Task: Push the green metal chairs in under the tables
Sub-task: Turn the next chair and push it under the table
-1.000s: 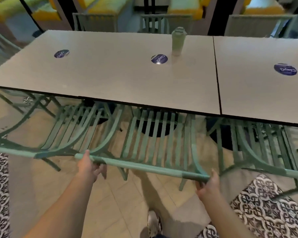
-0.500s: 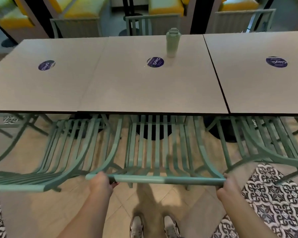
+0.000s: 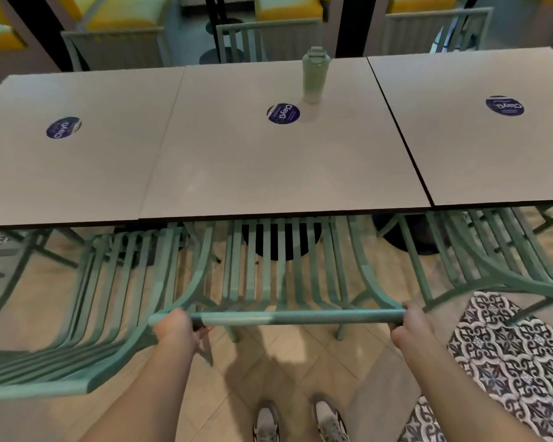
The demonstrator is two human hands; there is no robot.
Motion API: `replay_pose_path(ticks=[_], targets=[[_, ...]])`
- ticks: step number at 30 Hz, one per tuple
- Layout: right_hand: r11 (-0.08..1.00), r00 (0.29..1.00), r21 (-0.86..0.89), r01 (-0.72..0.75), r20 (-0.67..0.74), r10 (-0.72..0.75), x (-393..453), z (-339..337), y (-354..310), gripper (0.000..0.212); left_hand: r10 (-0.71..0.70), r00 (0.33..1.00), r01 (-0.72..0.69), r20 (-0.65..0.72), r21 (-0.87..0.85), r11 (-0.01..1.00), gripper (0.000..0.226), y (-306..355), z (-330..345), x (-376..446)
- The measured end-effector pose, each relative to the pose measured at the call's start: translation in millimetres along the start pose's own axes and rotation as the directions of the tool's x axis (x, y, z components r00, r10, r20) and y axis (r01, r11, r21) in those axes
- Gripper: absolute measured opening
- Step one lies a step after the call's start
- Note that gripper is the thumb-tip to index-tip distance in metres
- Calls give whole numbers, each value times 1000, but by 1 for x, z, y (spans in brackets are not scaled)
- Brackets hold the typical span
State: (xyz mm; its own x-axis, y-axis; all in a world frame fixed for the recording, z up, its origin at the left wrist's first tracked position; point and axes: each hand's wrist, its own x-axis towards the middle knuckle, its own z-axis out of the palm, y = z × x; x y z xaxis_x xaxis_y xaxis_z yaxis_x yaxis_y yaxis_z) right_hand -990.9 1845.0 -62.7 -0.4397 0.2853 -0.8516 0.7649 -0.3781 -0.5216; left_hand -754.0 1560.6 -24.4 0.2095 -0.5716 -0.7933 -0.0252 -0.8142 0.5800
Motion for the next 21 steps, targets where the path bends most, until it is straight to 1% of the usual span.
replay_pose_path(ticks=[2,5,9,12,13,14,15,16,17,18,19,20,21], targets=[[1000,1000,1,13,-21,-13,-1,9,0,33,0,1000,0,18,-2,1000,46,6,5,8],[1000,999,27,7,-49,-6,-3,21,-1,46,-16,999,15,50,4,1000,45,15,10,14],[1000,994,-25,18,-108,-21,-8,30,-1,46,-31,998,29,47,34,999,43,21,16,20],[994,984,-91,58,-160,-72,-10,32,-1,44,-18,1000,17,24,49,999,43,17,19,21],[982,981,-160,96,-149,-121,-13,30,-2,42,-17,1000,16,24,43,999,42,16,18,21],[967,979,-202,153,-100,-176,-11,27,-4,39,-17,999,16,31,35,999,42,14,17,21],[976,991,-174,129,-3,-131,-8,25,-6,35,-21,999,20,39,33,999,41,12,17,20],[973,997,-221,68,58,-57,1,24,-8,33,-24,999,23,45,39,999,40,11,17,20],[957,998,-285,58,54,-44,6,21,-8,33,-24,999,22,47,47,999,40,9,18,18],[960,996,-267,89,33,-83,8,20,-9,32,-22,999,20,49,49,999,41,7,19,17],[955,986,-249,161,2,-166,5,21,-13,33,-21,999,19,49,45,999,42,6,20,15],[932,973,-301,204,-46,-228,-3,23,-16,34,-18,999,15,48,50,999,44,4,21,14],[960,984,-255,119,-101,-149,-7,25,-20,39,-8,999,5,45,64,998,45,2,22,12]])
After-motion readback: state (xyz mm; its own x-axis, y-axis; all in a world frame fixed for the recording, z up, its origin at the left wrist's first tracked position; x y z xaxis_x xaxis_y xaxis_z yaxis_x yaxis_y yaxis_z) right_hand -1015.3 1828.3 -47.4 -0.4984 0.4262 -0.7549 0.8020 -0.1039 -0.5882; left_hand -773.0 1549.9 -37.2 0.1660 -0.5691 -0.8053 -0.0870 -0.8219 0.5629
